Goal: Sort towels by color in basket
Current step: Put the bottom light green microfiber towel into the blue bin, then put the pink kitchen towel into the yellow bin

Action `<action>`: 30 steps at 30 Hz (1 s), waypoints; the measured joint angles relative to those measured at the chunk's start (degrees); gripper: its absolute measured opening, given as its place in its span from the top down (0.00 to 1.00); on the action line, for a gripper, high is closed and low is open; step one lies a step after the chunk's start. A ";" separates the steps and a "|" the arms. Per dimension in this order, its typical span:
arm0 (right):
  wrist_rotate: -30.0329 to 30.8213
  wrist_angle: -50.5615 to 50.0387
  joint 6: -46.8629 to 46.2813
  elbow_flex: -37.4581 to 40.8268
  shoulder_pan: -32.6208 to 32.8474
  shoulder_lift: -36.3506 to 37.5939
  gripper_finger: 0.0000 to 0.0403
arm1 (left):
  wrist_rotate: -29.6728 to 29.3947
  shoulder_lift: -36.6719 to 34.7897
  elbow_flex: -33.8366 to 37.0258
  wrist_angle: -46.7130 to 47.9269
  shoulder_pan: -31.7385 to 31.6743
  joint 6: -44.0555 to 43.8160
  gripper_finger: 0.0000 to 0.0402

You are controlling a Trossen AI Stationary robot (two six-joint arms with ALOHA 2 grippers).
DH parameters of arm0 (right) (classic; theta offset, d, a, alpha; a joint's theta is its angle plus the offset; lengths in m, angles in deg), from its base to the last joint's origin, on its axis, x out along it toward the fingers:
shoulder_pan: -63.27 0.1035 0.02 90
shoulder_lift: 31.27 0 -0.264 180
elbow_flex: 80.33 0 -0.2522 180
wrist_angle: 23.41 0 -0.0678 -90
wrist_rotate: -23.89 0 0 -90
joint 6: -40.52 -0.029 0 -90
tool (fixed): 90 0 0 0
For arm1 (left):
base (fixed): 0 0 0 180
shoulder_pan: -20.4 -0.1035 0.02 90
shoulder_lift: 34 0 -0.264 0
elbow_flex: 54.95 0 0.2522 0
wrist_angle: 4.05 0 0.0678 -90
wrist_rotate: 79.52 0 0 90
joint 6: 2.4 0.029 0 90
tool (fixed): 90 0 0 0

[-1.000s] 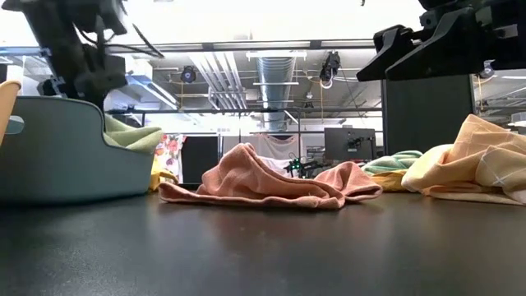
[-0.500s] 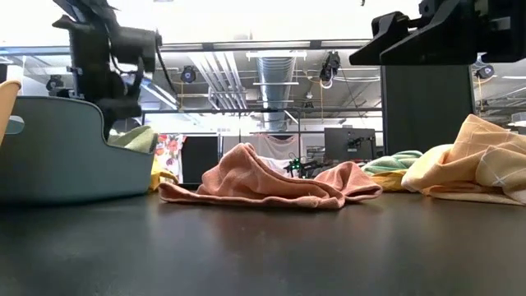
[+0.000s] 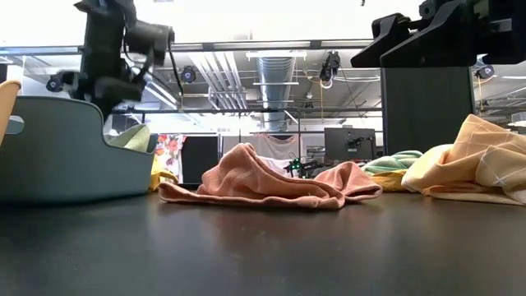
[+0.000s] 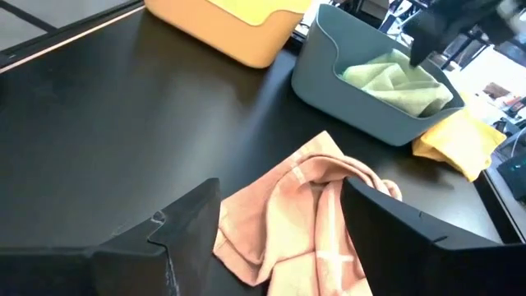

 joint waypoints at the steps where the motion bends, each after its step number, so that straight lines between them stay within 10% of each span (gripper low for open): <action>1: 0.00 -0.14 0.00 0.00 0.00 0.00 0.40 | -0.13 -0.26 -1.86 2.49 0.00 -0.19 0.66; 7: -0.02 -0.26 -2.20 0.02 0.00 0.00 0.42 | -1.01 -3.75 -12.83 3.91 2.47 0.43 0.66; 21: -0.04 -0.78 -6.50 0.46 0.00 0.00 0.35 | 1.83 1.03 7.51 -82.68 28.53 35.81 0.66; 30: -0.04 -0.65 -7.26 0.46 0.00 -0.02 0.29 | 3.61 18.10 2.36 -75.23 25.73 27.53 0.63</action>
